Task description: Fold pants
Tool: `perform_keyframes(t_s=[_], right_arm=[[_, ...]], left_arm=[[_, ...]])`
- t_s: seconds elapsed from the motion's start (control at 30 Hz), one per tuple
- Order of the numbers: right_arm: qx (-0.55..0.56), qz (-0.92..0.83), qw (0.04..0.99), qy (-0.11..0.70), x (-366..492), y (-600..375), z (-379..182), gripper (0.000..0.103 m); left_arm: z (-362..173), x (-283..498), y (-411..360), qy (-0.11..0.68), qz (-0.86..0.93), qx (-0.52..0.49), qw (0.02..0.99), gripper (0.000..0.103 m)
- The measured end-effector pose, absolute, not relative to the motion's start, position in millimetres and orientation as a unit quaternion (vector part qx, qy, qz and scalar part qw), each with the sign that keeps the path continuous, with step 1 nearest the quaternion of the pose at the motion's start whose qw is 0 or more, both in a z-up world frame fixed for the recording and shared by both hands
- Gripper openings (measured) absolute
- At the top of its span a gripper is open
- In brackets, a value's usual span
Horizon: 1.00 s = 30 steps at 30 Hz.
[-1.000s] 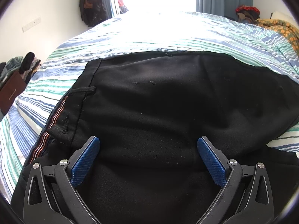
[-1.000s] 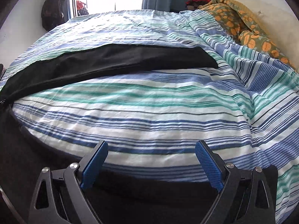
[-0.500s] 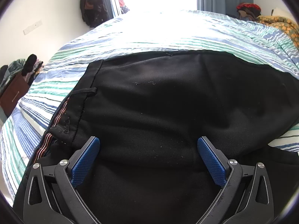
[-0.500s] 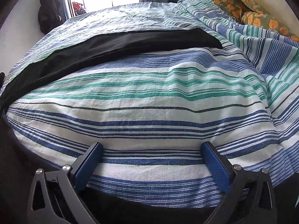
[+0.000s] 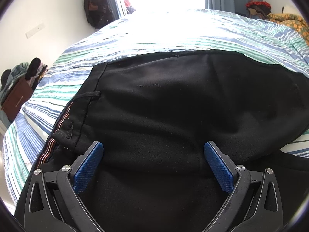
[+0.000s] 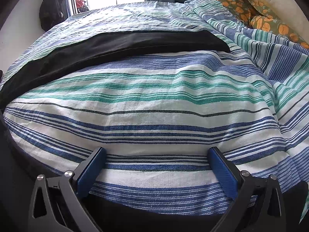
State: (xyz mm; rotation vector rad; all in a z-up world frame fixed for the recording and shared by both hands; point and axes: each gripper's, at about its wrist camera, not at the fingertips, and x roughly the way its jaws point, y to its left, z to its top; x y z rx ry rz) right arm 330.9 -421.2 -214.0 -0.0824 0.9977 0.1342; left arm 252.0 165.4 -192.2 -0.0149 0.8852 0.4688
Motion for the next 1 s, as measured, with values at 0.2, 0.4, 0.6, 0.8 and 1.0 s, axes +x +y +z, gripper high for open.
perform_keyframes(t_s=[0.2,0.4,0.6,0.8,1.0], right_arm=[[-0.040,0.064,0.875,0.478,330.8,-421.2,-213.9,0.103],[-0.040,0.064,0.875,0.478,330.7,-421.1,-213.9,0.103],[-0.040,0.064,0.875,0.478,330.6,-421.3,-213.7,0.103],[-0.039,0.063,0.875,0.477,330.6,-421.4,-213.4,0.103],[-0.040,0.063,0.876,0.476,329.2,-420.8,-213.4,0.103]], left_arm=[[-192.4,250.7,167.7,0.422,0.222,-0.013,0.879,0.103],[-192.5,247.4,171.8,0.415,0.215,-0.025,0.884,0.103],[-192.0,247.5,171.3,0.414,0.216,-0.022,0.884,0.103],[-188.7,248.8,171.1,0.423,0.215,-0.023,0.880,0.103],[-163.3,233.2,149.1,0.450,0.167,-0.037,0.877,0.102]])
